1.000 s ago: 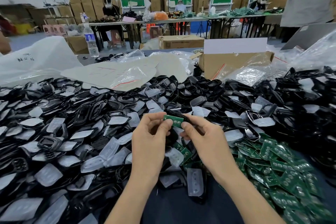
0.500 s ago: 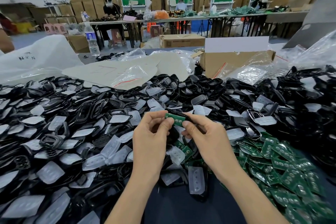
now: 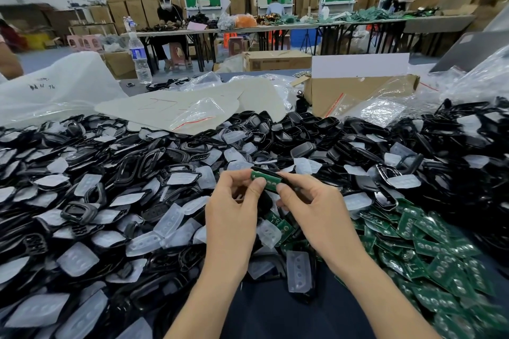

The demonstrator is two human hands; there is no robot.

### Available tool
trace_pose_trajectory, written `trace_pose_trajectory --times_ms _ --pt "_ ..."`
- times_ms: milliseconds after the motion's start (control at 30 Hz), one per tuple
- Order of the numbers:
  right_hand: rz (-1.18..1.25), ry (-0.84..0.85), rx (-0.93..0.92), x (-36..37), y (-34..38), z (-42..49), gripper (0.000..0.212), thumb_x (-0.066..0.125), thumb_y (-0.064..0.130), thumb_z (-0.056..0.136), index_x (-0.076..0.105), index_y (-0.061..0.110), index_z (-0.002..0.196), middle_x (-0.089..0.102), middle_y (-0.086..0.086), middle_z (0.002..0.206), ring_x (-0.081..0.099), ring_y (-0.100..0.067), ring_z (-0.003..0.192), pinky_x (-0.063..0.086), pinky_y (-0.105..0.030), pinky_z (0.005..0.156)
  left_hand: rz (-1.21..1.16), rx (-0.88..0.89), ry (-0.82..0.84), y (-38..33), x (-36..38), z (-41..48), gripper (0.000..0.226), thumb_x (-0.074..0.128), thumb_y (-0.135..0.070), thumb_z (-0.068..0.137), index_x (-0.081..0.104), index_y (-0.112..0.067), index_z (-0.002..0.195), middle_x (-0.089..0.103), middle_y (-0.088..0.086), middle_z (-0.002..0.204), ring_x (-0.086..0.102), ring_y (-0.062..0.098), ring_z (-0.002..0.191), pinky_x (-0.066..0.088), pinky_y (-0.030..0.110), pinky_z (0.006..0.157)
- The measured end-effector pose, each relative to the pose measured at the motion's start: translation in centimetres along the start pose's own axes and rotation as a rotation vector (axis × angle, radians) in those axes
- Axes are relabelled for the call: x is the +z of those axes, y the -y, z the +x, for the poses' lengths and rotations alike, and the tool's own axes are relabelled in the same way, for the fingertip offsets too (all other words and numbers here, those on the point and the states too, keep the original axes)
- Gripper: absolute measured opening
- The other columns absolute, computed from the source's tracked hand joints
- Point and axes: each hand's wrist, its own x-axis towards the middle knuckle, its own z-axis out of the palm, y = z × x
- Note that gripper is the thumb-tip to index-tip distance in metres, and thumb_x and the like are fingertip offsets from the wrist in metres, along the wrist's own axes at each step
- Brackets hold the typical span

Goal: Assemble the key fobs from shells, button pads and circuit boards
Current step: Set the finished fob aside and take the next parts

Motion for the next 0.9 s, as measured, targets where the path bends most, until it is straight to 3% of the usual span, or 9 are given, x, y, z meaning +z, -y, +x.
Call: trace_pose_trajectory --times_ms 200,333,533,767,900 --pt "0.041 0.014 0.02 -0.16 0.18 0.08 0.024 0.067 0.025 0.097 0.069 0.048 0.097 0.076 0.012 0.09 0.073 -0.007 0.081 0.057 -0.021 0.077 0.031 -0.004 0.002 0.13 0.01 0.04 0.011 0.072 -0.034 0.092 0.063 -0.032 0.099 0.066 -0.004 0.106 0.066 0.008 0.095 0.055 0.03 0.084" --pt "0.076 0.021 0.047 -0.17 0.19 0.11 0.019 0.067 0.025 0.097 0.071 0.042 0.102 0.077 0.01 0.088 0.073 -0.008 0.08 0.058 -0.022 0.077 -0.019 -0.039 0.017 0.06 0.08 0.03 0.012 0.072 -0.033 0.091 0.064 -0.032 0.1 0.071 -0.005 0.1 0.069 0.014 0.096 0.057 0.038 0.088" --pt "0.113 0.029 0.088 -0.33 0.22 0.13 0.018 0.068 0.025 0.096 0.074 0.03 0.112 0.077 0.01 0.088 0.073 -0.007 0.079 0.056 -0.019 0.074 -0.069 -0.036 0.032 -0.07 0.14 0.04 0.011 0.072 -0.028 0.093 0.065 -0.028 0.101 0.073 -0.013 0.099 0.069 0.009 0.097 0.058 0.044 0.088" --pt "0.189 0.066 0.078 -0.28 0.64 0.21 0.017 0.067 0.019 0.097 0.074 0.032 0.107 0.077 0.007 0.08 0.07 -0.002 0.07 0.051 -0.011 0.066 -0.154 -0.05 0.051 -0.04 -0.18 0.23 0.007 0.068 -0.025 0.095 0.064 -0.028 0.1 0.073 -0.011 0.098 0.071 0.007 0.082 0.057 0.021 0.071" --pt "0.184 0.075 0.065 -0.3 0.84 0.2 0.021 0.066 0.018 0.098 0.072 0.038 0.103 0.077 0.007 0.079 0.07 -0.002 0.07 0.051 -0.011 0.067 -0.196 -0.073 0.052 -0.13 -0.35 0.37 0.006 0.067 -0.022 0.096 0.064 -0.023 0.101 0.074 -0.01 0.095 0.071 0.006 0.074 0.057 0.02 0.069"
